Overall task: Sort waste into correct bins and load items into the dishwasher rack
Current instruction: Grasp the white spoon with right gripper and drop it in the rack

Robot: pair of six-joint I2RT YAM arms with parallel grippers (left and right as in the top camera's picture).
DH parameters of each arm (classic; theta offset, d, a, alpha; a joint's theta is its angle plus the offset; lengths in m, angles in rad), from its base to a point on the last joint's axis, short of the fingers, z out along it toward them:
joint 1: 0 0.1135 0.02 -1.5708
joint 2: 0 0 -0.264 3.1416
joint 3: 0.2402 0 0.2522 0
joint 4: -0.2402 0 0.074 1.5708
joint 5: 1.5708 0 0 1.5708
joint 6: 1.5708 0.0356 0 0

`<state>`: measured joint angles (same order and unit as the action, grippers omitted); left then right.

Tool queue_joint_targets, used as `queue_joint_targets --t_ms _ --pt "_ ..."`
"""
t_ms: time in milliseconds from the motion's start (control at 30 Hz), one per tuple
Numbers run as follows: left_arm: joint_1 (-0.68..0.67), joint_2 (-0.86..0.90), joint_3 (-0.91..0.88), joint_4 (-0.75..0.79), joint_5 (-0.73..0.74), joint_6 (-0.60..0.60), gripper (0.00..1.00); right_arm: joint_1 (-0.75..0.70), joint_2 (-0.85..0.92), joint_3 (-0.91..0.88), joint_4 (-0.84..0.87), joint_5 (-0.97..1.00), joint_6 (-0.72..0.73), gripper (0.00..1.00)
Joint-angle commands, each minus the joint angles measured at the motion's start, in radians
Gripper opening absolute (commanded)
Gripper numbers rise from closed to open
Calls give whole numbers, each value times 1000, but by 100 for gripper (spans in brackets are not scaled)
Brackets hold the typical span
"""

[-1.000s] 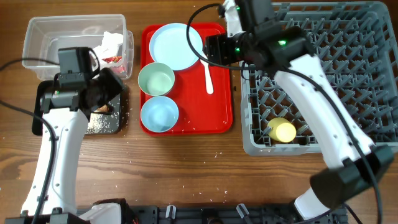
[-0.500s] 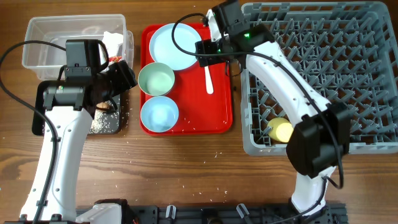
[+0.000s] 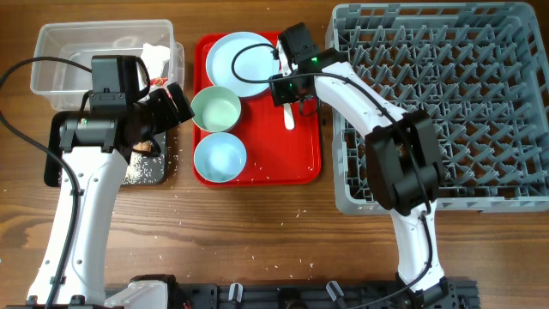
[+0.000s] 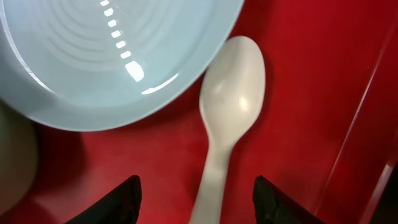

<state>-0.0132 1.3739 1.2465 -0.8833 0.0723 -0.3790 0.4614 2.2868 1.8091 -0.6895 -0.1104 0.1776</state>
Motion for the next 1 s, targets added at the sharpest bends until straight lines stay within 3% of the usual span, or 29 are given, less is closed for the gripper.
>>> queue_joint_targets --t_ms 0,133,233,333,400,567,700,867,967 --pt "-2 -10 17 -1 -18 5 100 6 45 13 18 44 -21 55" --pt "-2 -10 17 -1 -18 5 100 6 79 10 28 62 -21 49" --pt "-2 -10 17 -1 -18 5 100 5 94 8 19 62 -22 32" --pt "-2 -10 17 -1 -18 5 100 5 94 8 11 61 -21 8" --pt "-2 -10 17 -1 -18 5 100 5 94 8 3 61 -21 4" --pt "-2 -10 17 -1 -18 5 100 4 82 13 -51 58 -21 4" --pt "-2 -10 17 -1 -18 5 100 -6 -50 25 -103 3 -10 4" --pt "-2 -10 17 -1 -18 5 100 -55 -307 37 -262 7 142 4" --pt "-2 -11 17 -1 -18 5 100 -156 -433 37 -402 76 349 4"
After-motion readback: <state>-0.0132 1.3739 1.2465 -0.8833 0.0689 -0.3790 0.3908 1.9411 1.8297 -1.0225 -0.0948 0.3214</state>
